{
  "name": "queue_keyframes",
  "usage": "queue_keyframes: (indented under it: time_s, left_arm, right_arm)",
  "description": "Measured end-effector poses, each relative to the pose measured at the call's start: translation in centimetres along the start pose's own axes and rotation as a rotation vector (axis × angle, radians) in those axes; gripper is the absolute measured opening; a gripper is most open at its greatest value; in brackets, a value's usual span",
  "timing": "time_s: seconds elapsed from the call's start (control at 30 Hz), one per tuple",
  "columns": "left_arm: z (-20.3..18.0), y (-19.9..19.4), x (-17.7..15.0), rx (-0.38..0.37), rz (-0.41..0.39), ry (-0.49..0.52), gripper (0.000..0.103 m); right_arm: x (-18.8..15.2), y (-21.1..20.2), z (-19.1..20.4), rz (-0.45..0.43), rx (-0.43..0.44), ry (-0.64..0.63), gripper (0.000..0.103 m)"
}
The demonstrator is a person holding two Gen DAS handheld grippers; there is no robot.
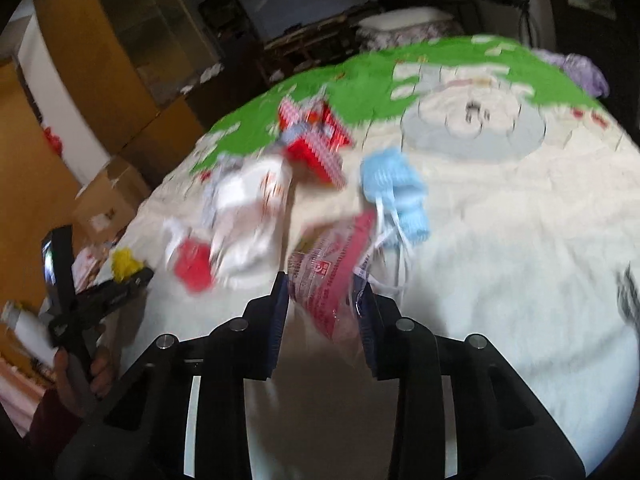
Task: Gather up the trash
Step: 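Grasp the yellow foam net with left tool while right grasps pink snack bag, then lift the yellow net with left tool while right lifts the pink snack bag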
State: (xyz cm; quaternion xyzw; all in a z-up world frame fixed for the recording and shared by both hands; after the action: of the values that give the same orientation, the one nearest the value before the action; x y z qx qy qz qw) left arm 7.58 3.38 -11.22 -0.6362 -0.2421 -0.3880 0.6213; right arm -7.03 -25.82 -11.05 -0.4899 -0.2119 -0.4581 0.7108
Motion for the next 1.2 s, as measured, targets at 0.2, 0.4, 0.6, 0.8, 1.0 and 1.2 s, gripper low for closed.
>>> queue_keyframes:
  time_s: [0.2, 0.4, 0.6, 0.8, 1.0, 1.2]
  left_arm:
    - [0.3, -1.6, -1.0, -0.020, 0.013, -0.012, 0.040]
    - [0.3, -1.4, -1.2, -0.016, 0.015, -0.017, 0.040]
    - [0.0, -1.0, -1.3, 0.002, -0.002, 0.011, 0.042]
    - [-0.1, -0.9, -1.3, 0.003, -0.005, 0.013, 0.042]
    - [0.3, -1.9, -1.2, -0.029, 0.015, -0.020, 0.036]
    - [1.8, -5.0, -1.0, -0.041, -0.009, -0.069, 0.036]
  right_arm:
    - [-1.1, -2.8, -0.5, 0.003, -0.046, -0.049, 0.061]
    - [1.3, -4.9, -1.6, -0.115, -0.072, 0.014, 0.063]
    - [1.6, -3.8, 3.4, -0.180, -0.081, -0.255, 0.063]
    - [-0.1, 1.5, 2.9, -0.011, -0.151, -0.317, 0.061]
    - [0.5, -1.5, 3.2, -0.104, -0.086, -0.269, 0.039]
    - [2.0, -5.0, 4.7, -0.186, 0.031, -0.222, 0.039]
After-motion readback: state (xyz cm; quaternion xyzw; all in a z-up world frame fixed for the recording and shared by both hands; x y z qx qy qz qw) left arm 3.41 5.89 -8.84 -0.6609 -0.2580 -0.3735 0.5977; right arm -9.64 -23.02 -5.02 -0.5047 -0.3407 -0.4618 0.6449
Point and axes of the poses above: each gripper's, at about its wrist camera, not at the fingertips, and y roughly the way its jaws point, z to its left, x to its top, the point moved 3 cm from there along y, roughly the way its jaws point, and after that the axes turned 12 degrees about -z, right-handed, at the moved point
